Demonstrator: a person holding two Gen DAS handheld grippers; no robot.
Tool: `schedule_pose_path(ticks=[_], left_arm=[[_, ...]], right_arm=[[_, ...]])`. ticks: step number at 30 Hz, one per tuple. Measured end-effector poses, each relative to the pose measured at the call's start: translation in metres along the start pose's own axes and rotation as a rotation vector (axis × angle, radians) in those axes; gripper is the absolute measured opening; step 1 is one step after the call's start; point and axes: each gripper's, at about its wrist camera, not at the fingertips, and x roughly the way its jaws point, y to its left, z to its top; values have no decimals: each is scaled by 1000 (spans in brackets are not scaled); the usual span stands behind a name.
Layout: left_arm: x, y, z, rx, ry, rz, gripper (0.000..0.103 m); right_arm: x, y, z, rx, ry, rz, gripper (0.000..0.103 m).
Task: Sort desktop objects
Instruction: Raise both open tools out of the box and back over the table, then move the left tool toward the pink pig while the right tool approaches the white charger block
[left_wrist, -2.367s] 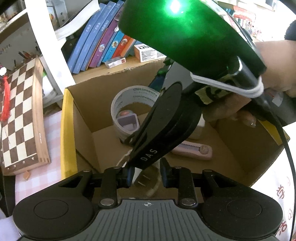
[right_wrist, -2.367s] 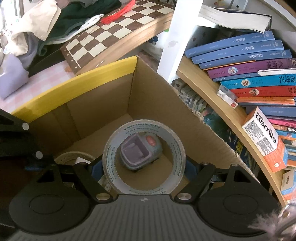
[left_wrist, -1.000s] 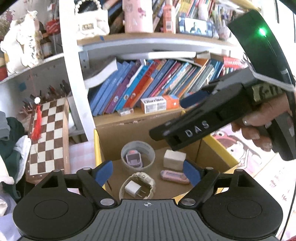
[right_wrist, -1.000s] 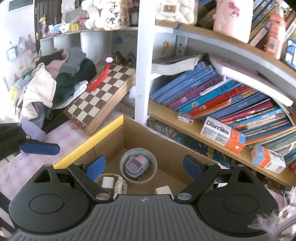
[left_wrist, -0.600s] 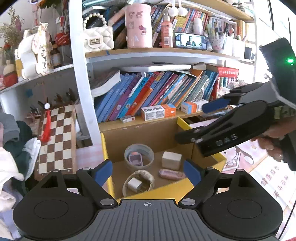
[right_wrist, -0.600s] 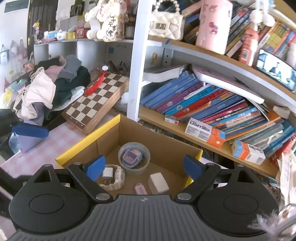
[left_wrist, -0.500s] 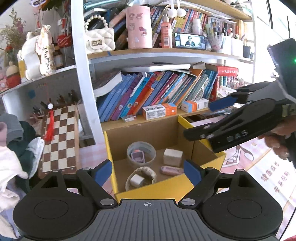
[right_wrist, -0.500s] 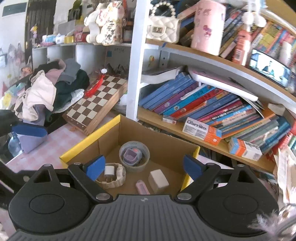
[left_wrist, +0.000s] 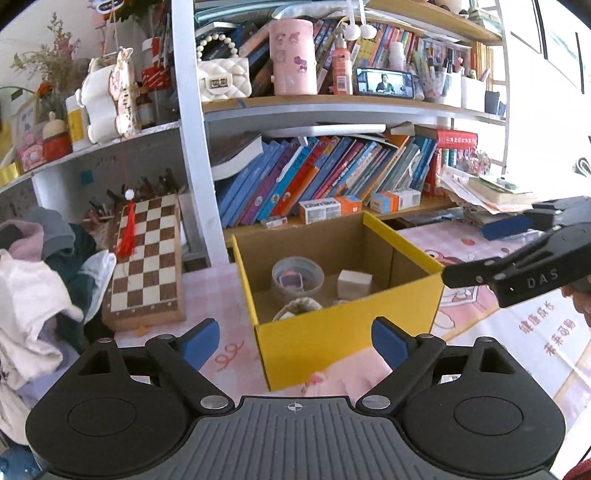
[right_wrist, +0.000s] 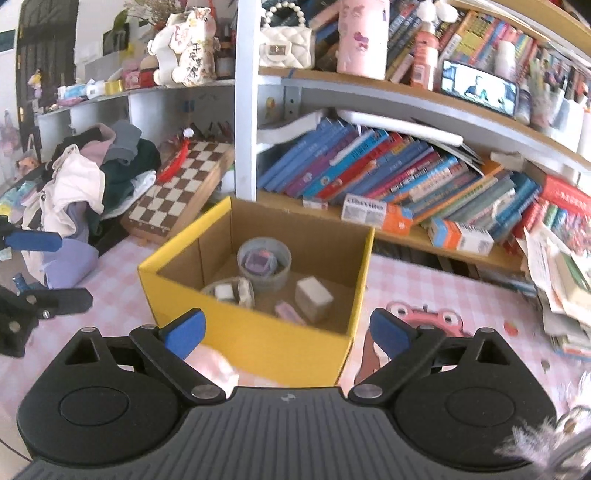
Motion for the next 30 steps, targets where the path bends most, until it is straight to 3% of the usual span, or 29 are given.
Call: schedule_pose_path(ticks=[13,30], left_arm=[[-16,1,-40,-20,62,-26,95],[-23,-8,-78,-16,137,-50,96]], right_arm=[[-21,24,-57,32,55,-70,100],[-39,53,-110,104,146,-87,102]])
